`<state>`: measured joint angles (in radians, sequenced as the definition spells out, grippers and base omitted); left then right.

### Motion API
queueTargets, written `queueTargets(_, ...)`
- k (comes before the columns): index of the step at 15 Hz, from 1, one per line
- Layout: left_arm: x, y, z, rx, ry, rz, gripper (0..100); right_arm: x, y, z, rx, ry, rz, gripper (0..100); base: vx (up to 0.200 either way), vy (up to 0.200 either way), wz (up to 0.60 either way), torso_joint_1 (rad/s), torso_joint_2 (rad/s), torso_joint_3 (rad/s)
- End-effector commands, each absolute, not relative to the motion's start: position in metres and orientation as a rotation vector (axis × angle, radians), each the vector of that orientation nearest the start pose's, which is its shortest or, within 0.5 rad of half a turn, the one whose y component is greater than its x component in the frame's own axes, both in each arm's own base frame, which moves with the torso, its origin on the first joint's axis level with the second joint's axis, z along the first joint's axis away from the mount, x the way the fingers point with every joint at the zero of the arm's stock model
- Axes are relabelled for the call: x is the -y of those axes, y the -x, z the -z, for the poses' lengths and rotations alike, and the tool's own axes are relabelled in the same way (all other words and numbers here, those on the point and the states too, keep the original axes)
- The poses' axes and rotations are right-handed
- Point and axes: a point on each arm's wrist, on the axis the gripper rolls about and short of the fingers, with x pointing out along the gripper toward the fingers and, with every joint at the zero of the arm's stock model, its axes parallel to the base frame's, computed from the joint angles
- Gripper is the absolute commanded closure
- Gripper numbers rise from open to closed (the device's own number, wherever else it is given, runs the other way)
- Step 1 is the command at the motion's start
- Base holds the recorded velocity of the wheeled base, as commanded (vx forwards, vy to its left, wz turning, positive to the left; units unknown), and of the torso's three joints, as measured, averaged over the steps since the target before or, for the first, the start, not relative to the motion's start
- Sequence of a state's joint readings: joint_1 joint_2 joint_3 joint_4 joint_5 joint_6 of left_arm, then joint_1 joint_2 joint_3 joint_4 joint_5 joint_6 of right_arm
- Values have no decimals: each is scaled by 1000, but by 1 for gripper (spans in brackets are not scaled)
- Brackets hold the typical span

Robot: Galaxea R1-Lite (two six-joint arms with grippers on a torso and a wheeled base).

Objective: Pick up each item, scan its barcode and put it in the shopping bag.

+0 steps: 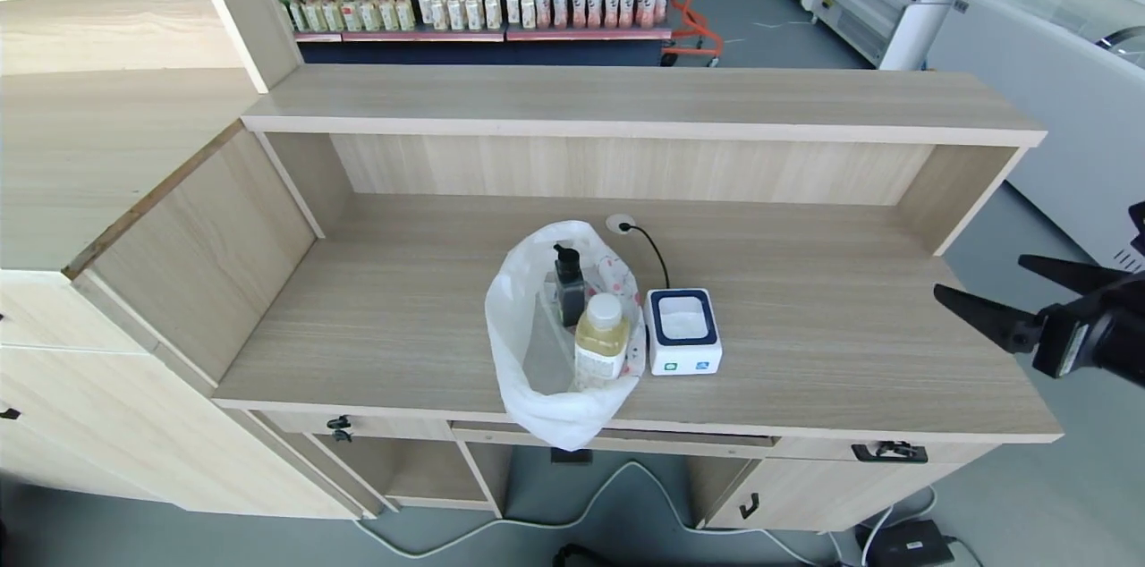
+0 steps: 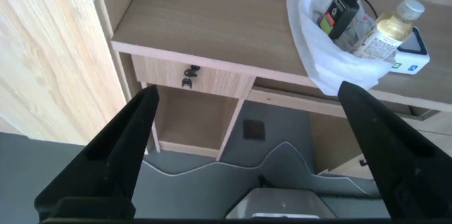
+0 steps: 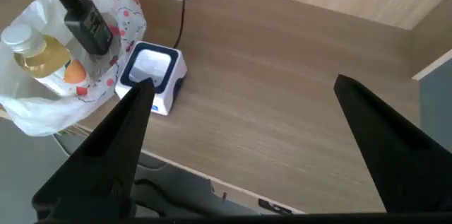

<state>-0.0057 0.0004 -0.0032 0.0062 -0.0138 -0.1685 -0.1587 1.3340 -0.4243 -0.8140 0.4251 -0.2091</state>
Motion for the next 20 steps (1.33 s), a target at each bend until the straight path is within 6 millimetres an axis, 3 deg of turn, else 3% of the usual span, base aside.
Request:
queueTargets(1,0,23,-76,-5,169,20,0,27,-158,-175,-94,162,-180,0,0,0,0,0,0,0)
queueTargets(3,0,23,-76,-5,169,20,0,20,-125,-148,-172,162,-20,0,0,0,0,0,0,0)
queueTargets(5,0,23,-75,-6,169,20,0,13,-99,-136,-208,138,57,0,0,0,0,0,0,0)
queueTargets(7,0,23,-76,-5,169,20,0,7,-69,-128,-150,118,61,0,0,0,0,0,0,0)
queueTargets(10,0,23,-76,-5,169,20,0,1,-39,-125,-68,78,14,0,0,0,0,0,0,0)
queueTargets(12,0,23,-76,-5,169,20,0,0,-12,-110,-44,77,-5,0,0,0,0,0,0,0)
queueTargets(17,0,23,-76,-5,169,20,0,0,18,-78,-48,49,8,0,0,0,0,0,0,0)
queueTargets(20,0,23,-76,-5,169,20,0,0,23,-76,5,52,-6,0,0,0,0,0,0,0)
